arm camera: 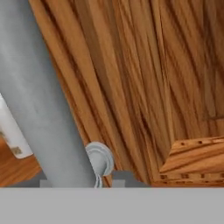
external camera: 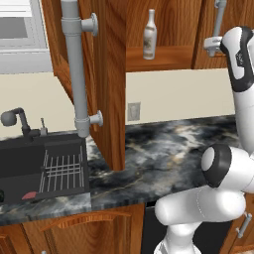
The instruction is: Open the cabinet directly in front. Then move the liquor and the mug to the dining counter with the candle on it.
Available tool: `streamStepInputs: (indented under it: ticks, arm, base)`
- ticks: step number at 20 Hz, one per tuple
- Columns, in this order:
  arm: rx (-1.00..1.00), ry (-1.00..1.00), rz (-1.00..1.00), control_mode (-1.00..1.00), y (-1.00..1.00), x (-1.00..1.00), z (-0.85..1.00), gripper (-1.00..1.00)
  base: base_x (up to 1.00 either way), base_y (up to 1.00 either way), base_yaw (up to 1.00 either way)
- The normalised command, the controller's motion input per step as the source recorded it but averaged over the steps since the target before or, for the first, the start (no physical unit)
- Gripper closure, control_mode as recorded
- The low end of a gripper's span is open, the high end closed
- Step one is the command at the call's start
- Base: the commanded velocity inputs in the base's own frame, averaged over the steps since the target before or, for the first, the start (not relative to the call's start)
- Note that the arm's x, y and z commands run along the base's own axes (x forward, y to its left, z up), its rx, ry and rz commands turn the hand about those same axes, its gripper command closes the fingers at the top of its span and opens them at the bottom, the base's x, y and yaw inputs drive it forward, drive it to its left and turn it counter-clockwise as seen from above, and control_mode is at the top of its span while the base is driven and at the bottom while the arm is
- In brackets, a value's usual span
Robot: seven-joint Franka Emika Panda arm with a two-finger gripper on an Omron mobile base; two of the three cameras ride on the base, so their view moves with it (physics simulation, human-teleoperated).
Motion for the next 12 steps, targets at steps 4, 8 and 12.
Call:
streamStepInputs:
  ticks: [4, 8, 12]
  arm:
    - [0.00, 0.00, 0.00, -1.00, 0.00, 0.00, 0.00, 1.00]
    - [0.00, -0.05, 0.00, -1.00, -0.03, -0.14, 0.00, 1.00]
    - [0.00, -0.21, 0.06, -1.00, -0.33, -0.68, 0.00, 1.00]
  base:
    - [0.00, 0.00, 0.00]
    - [0.00, 0.00, 0.00]
    - [0.00, 0.00, 0.00]
